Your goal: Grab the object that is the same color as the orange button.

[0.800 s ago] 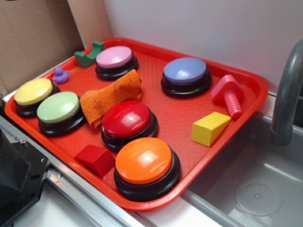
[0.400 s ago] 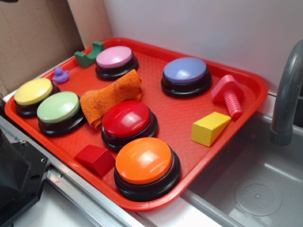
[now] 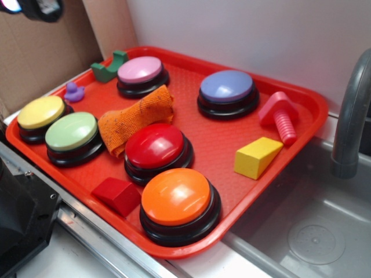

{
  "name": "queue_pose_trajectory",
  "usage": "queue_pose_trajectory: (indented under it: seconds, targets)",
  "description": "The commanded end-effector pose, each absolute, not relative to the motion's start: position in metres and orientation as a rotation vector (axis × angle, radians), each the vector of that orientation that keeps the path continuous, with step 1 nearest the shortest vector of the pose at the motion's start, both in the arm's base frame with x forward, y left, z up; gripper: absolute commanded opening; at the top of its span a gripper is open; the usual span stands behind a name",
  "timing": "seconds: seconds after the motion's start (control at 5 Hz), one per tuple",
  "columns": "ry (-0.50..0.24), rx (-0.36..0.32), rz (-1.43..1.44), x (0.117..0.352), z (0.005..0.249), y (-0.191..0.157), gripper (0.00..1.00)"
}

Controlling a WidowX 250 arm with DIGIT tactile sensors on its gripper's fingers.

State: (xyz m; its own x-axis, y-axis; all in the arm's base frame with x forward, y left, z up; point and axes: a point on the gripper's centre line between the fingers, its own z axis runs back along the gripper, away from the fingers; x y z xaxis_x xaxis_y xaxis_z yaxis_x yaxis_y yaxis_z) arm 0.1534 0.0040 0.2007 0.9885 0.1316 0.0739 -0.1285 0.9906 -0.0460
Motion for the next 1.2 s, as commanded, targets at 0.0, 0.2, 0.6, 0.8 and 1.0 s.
queue_pose_trajectory:
  seconds: [0.0, 0.2, 0.6, 0.8, 1.0]
  targets:
    - [-0.087, 0.015, 0.372, 0.192, 0.138, 0.013, 1.00]
    - [-0.109, 0.050, 0.480, 0.207, 0.111, 0.014, 1.00]
    - [-0.161, 0.026, 0.513, 0.235, 0.065, 0.009, 1.00]
    - [-0.141, 0.025, 0.523, 0.244, 0.047, 0.007, 1.00]
    - [-0.162, 0.017, 0.535, 0.245, 0.037, 0.008, 1.00]
